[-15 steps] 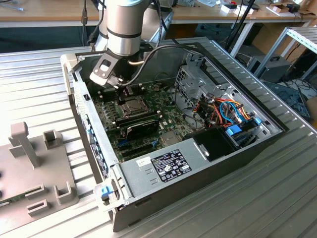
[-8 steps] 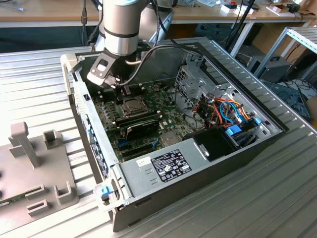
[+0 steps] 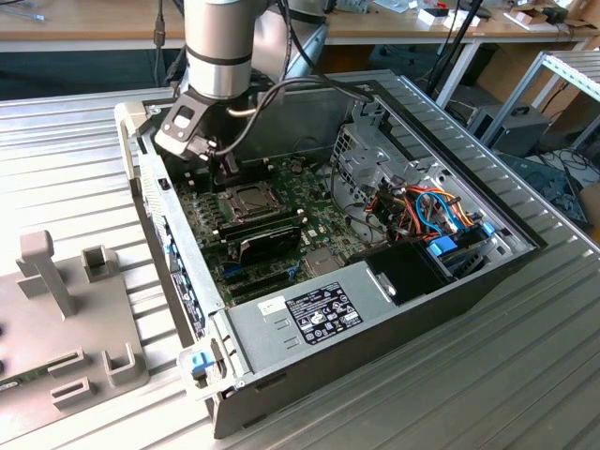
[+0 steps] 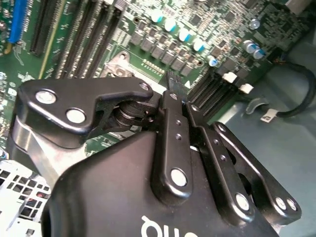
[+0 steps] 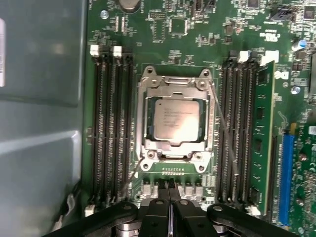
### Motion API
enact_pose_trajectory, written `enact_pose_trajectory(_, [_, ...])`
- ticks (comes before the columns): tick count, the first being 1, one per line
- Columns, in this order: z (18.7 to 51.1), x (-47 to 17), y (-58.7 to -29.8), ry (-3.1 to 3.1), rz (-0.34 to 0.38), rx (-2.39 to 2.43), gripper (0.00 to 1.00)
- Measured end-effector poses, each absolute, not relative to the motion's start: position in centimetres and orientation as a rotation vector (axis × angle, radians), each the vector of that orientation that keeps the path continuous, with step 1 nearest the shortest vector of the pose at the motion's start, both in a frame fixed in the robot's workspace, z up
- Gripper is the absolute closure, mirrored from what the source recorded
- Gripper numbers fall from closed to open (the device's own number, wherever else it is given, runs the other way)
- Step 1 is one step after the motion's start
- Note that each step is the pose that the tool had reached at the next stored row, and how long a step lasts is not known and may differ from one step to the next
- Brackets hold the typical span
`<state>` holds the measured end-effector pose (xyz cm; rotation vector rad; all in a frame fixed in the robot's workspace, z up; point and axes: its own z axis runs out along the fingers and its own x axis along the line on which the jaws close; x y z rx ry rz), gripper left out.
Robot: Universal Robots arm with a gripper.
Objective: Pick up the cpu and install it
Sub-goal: 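Install the first cpu locking lever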
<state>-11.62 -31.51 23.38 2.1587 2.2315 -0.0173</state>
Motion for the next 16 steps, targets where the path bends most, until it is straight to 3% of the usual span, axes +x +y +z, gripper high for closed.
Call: enact_pose_trajectory(16, [23.4,-11.9,-30.2,2.231,-0.017,2.159,0.89])
